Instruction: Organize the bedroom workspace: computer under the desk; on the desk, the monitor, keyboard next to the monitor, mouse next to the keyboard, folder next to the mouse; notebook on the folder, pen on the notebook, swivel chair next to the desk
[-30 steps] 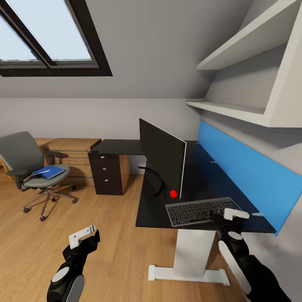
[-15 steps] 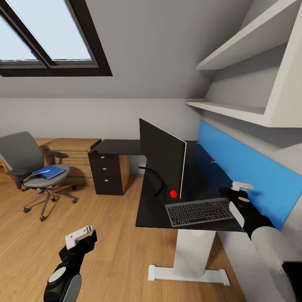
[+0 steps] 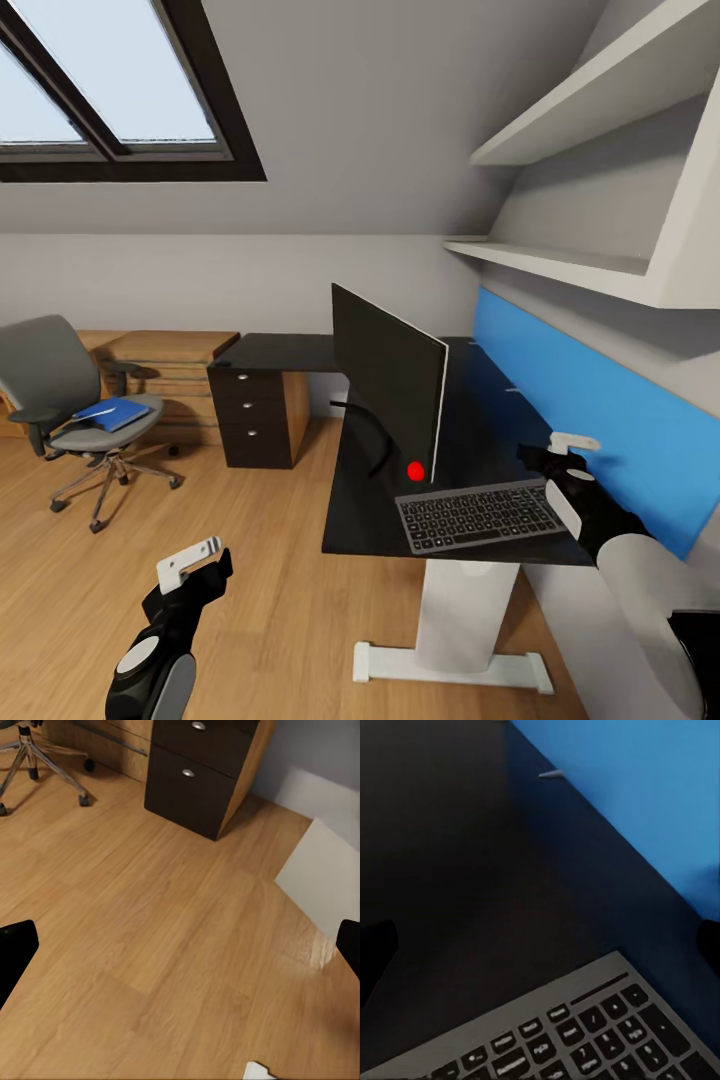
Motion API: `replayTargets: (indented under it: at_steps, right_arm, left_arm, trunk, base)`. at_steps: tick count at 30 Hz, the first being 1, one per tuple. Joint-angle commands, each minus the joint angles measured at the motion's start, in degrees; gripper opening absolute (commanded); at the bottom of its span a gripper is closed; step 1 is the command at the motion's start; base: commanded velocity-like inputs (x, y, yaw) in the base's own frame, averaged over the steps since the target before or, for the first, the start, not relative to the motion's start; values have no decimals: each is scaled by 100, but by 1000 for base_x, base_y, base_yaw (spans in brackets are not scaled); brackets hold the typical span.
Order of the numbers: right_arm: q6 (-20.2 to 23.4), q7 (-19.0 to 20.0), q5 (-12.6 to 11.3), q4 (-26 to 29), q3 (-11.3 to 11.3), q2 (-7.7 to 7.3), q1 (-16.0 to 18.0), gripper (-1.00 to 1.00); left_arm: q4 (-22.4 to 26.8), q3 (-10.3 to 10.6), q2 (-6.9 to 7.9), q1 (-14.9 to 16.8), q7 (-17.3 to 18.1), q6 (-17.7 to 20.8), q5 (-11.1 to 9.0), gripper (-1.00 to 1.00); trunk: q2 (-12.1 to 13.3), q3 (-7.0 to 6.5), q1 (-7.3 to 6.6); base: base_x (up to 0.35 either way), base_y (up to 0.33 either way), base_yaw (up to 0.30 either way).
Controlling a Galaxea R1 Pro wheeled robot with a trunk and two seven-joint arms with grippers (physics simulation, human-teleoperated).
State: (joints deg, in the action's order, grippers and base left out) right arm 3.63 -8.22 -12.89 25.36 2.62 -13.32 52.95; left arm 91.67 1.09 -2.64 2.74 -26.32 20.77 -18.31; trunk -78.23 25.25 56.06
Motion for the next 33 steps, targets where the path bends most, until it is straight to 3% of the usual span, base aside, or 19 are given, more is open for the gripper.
replayTargets:
  at_steps: [1, 17, 33]
  right_arm:
    - [32, -28, -39, 11, 28, -4, 1, 100]
    - [-2, -7, -6, -463, 28, -4, -4, 100]
    - [23, -47, -17, -559, 23, -19, -4, 100]
  left_arm:
    - [8, 8, 1, 3, -44, 15, -50, 100]
    - [8, 14, -6, 5, -40, 16, -51, 100]
    - [0, 31, -22, 1, -38, 22, -58, 100]
  trunk:
    - [-4, 7, 3]
    - [-4, 7, 3]
    - [-4, 7, 3]
  base:
    - [281, 0, 0]
    - [246, 0, 0]
    - [112, 0, 0]
